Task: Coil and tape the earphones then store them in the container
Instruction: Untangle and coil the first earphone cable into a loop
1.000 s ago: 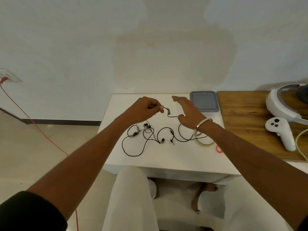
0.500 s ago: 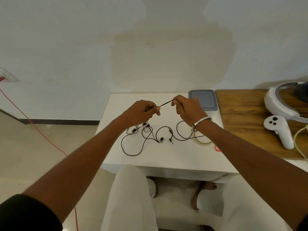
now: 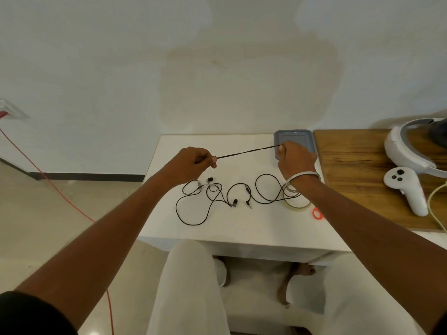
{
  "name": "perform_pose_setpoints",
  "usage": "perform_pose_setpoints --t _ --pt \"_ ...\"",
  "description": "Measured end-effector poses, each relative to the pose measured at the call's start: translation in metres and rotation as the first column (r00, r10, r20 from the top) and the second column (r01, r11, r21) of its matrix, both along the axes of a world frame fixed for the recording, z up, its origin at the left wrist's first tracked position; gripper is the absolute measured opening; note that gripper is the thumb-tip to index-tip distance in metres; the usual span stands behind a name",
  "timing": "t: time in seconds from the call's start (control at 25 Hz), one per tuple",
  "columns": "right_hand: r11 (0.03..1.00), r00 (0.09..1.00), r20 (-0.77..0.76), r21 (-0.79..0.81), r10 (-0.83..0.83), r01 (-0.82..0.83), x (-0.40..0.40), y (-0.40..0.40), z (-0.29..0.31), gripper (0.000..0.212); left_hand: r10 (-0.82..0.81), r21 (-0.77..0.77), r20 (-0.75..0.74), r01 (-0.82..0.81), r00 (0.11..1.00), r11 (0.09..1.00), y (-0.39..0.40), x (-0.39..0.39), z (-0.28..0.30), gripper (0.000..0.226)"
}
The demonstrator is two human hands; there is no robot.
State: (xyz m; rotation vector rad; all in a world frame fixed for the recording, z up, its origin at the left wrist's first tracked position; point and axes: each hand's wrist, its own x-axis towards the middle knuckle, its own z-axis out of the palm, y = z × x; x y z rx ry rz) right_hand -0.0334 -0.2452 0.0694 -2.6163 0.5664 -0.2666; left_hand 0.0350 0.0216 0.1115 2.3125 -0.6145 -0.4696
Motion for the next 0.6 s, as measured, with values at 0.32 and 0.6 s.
perform_pose_setpoints --t 0.32,0.6 --pt "0.954 0.952 -0.116 -0.060 0.285 -0.293 -0.004 0.036 -0.004 0.057 -0.031 -0.012 0.052 0.032 0.998 0.999 -0.021 -0.007 -0.003 0.027" --pt "0.847 0.856 -0.006 -0.142 0.516 -0.512 -0.001 0.065 0.004 0.029 -0.085 0.012 0.107 0.084 0.991 0.996 -0.040 -0.011 -0.003 0.028"
